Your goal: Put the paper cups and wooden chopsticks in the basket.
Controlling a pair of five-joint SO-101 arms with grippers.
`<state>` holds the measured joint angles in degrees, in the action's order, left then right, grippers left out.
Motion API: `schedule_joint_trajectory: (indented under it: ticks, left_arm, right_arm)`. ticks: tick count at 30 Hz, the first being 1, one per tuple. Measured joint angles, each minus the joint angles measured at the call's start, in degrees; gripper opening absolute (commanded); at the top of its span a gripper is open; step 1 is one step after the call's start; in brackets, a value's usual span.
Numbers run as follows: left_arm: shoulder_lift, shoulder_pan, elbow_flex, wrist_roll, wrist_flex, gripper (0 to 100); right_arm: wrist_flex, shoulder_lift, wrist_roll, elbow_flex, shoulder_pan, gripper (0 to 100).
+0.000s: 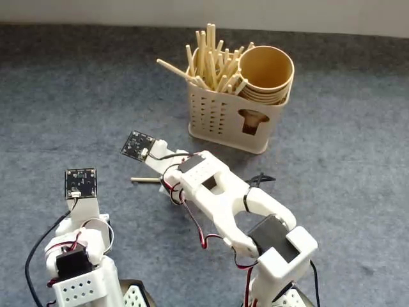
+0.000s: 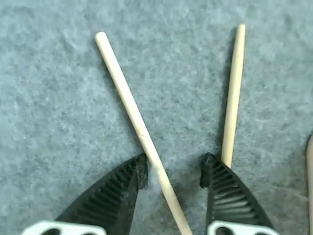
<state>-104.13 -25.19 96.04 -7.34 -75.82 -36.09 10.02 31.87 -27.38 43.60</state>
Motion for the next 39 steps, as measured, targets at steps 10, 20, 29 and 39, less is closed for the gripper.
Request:
schedule_joint_trajectory:
  ticks: [10,20,29,39]
  left_arm:
    - [0.0,0.0,0.0,0.0,0.0,1]
    - [0.0,0.0,0.0,0.0,0.0,1]
    - [0.0,0.0,0.0,0.0,0.0,1]
    - [0.0,0.0,0.0,0.0,0.0,1]
  right_arm:
    - [0.0,0.0,0.0,0.44,-1.05,0.4]
    - [0.0,-12.75,0.0,-1.58,-1.41,0.4]
    - [0.0,-25.23,-12.04,-2.46,-1.41,0.4]
    - [0.0,-36.4,-25.32,-2.46,-1.49,0.4]
